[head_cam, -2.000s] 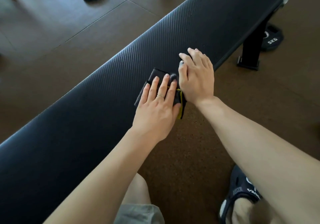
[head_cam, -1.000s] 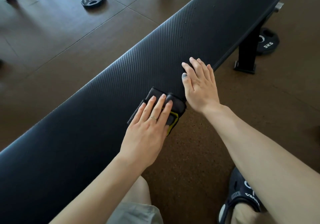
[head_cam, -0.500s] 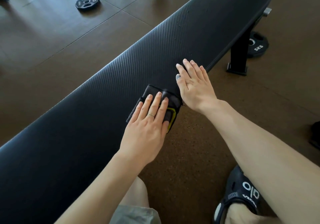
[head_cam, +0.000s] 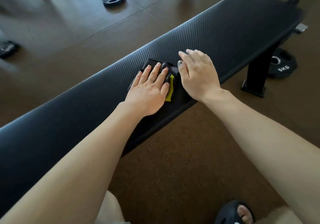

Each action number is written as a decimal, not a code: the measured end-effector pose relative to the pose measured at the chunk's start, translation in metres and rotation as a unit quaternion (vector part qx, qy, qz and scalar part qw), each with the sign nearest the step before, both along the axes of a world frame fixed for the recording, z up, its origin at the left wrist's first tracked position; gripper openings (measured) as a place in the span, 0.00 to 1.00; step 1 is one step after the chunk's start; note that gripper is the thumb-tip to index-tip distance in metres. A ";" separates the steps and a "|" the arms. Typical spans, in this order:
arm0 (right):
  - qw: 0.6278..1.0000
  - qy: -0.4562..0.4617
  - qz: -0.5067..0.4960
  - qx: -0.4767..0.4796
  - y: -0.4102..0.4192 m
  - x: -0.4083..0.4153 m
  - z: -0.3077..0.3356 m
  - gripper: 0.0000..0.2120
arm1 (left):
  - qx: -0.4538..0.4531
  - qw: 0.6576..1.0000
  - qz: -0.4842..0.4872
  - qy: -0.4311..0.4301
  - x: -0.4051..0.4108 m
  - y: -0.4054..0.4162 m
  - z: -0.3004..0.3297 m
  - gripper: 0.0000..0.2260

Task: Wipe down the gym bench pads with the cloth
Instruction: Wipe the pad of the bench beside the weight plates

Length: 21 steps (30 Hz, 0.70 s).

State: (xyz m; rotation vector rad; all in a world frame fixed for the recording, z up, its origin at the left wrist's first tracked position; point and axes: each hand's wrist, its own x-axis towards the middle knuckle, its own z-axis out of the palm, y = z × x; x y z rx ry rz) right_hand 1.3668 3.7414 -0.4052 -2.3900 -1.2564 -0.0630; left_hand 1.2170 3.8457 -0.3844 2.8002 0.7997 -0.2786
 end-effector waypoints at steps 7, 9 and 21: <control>0.996 0.007 -0.016 0.085 0.017 0.018 -0.009 0.27 | -0.001 0.994 0.111 0.006 0.045 0.030 0.002 0.25; 0.995 0.010 0.001 0.104 0.013 0.018 -0.008 0.26 | -0.006 0.990 0.143 0.014 0.056 0.040 0.005 0.25; 0.996 -0.018 -0.008 0.088 -0.005 0.078 -0.010 0.24 | -0.020 0.980 0.199 -0.006 0.058 -0.061 0.008 0.26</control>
